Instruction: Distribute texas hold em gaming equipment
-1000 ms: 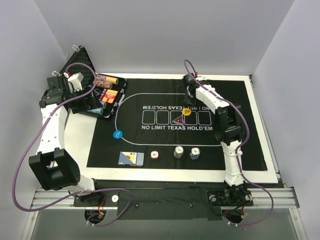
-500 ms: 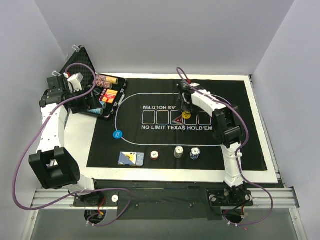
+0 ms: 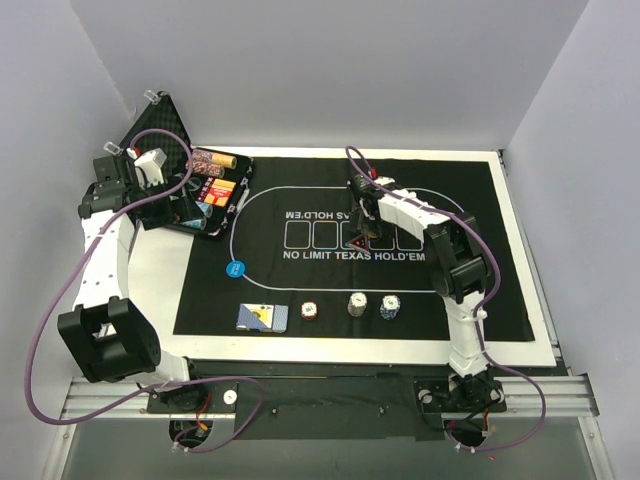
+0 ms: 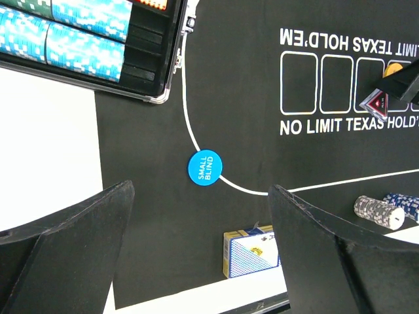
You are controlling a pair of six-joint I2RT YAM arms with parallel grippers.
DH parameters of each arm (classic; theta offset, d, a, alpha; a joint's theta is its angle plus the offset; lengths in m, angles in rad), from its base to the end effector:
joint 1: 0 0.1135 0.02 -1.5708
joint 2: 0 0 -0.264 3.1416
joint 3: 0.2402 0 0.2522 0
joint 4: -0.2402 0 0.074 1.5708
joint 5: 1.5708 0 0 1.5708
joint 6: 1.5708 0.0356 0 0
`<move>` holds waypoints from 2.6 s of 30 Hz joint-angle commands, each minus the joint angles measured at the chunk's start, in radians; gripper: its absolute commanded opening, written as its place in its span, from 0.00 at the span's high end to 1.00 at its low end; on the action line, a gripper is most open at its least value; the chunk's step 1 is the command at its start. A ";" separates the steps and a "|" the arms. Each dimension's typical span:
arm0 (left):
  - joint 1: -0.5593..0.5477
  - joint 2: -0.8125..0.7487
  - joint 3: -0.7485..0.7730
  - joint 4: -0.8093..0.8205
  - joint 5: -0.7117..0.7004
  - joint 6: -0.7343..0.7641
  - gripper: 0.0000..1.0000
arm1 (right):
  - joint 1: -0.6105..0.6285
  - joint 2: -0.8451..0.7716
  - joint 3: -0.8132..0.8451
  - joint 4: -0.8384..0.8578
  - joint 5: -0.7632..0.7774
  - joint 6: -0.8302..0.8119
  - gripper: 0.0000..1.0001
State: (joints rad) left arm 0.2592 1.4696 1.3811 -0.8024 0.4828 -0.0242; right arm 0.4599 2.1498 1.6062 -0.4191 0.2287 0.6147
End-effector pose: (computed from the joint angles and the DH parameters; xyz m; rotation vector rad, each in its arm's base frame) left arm 0.3029 0.0632 0.3322 -0.1306 2.3790 -0.4819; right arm 0.4223 0.2001 0.1699 0.2834 2.4877 0.1549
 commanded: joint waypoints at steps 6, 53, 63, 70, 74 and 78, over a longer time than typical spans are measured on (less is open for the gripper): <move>0.009 -0.040 0.004 0.029 0.010 0.017 0.05 | -0.001 -0.034 0.007 -0.004 -0.008 0.086 0.37; 0.048 -0.019 -0.004 0.037 0.005 0.020 0.05 | -0.046 0.021 0.015 0.016 0.006 0.115 0.57; 0.058 -0.006 0.009 0.035 0.016 0.044 0.05 | -0.087 0.131 0.179 -0.046 -0.011 0.102 0.63; 0.058 0.006 0.018 0.031 0.014 0.050 0.05 | -0.124 0.209 0.319 -0.093 -0.017 0.088 0.67; 0.061 0.014 0.022 0.031 0.014 0.052 0.05 | -0.151 0.251 0.400 -0.118 -0.029 0.085 0.67; 0.063 0.029 0.035 0.031 0.014 0.056 0.05 | -0.187 0.307 0.506 -0.161 -0.052 0.082 0.67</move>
State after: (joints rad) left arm 0.3103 1.4799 1.3781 -0.8017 0.4801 0.0124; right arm 0.3161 2.4012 2.0109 -0.4927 0.1909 0.7059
